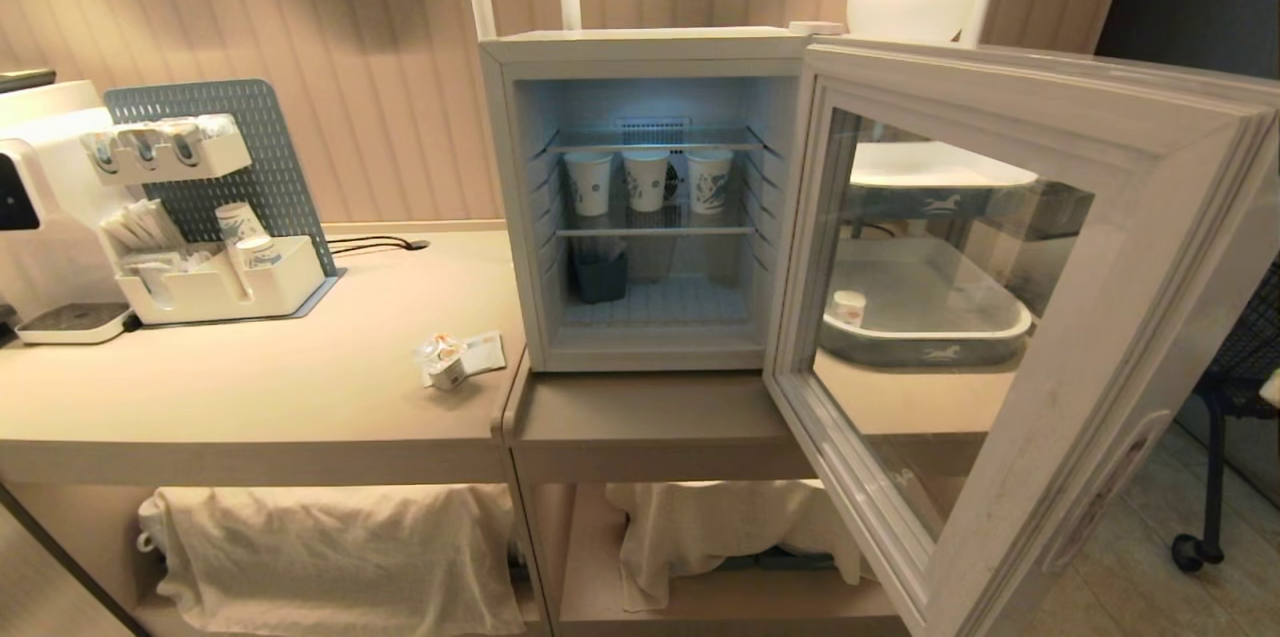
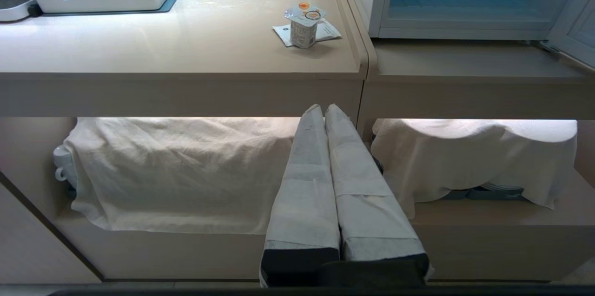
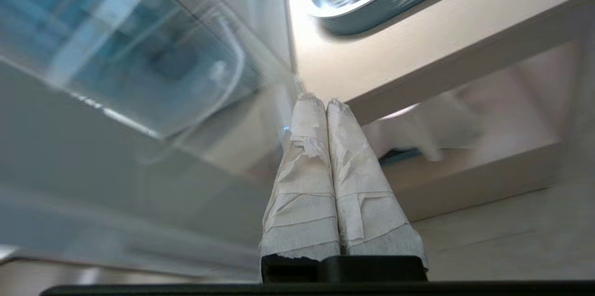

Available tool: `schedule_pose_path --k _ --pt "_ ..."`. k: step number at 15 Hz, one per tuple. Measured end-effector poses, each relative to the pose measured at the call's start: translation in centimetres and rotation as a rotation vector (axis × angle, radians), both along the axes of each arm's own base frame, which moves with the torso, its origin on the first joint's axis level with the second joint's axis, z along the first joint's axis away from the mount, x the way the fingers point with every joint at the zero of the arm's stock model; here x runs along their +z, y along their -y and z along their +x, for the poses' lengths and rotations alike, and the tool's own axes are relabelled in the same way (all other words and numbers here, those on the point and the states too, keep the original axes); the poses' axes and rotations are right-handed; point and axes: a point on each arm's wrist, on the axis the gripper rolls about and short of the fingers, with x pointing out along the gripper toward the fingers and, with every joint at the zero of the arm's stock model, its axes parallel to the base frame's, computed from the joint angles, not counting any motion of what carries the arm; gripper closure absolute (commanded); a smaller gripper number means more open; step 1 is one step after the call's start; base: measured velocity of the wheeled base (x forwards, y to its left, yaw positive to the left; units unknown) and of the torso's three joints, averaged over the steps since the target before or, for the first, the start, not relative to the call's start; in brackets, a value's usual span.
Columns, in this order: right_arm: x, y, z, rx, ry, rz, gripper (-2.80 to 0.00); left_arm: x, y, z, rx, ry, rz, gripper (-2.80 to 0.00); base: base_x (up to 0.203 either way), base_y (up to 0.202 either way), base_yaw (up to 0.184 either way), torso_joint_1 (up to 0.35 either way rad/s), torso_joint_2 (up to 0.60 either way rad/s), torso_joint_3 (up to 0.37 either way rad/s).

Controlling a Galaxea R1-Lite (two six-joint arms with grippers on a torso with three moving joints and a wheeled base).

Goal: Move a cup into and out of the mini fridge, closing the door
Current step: Close the freezer door

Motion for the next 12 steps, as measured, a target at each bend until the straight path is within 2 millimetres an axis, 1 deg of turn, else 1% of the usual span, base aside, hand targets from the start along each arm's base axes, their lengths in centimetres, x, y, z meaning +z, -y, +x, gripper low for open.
schedule_pose_path --k 2,5,7,8,11,12 --pt "-0.1 1.2 1.9 0.126 -0.033 0.111 0.00 0.0 0.0 0.0 0.000 0.000 0.000 0.00 0.000 0.000 0.000 0.000 0.00 0.000" --pt "-0.9 2.1 4.5 0.379 -0.135 0.329 0.00 0.0 0.0 0.0 0.000 0.000 0.000 0.00 0.000 0.000 0.000 0.000 0.00 0.000" --pt "-0.9 1.7 6.1 0.529 -0.203 0.458 0.00 0.0 0.0 0.0 0.000 0.000 0.000 0.00 0.000 0.000 0.000 0.000 0.00 0.000" --pt "-0.7 1.3 6.8 0.564 -0.227 0.492 0.00 0.0 0.0 0.0 0.001 0.000 0.000 0.00 0.000 0.000 0.000 0.000 0.00 0.000" --pt "0.1 -0.4 8.4 0.636 -0.275 0.540 0.00 0.0 0.0 0.0 0.000 0.001 -0.001 0.00 0.000 0.000 0.000 0.000 0.00 0.000" --pt "0.5 -1.3 8.9 0.659 -0.290 0.540 0.00 0.0 0.0 0.0 0.000 0.000 -0.001 0.00 0.000 0.000 0.000 0.000 0.00 0.000"
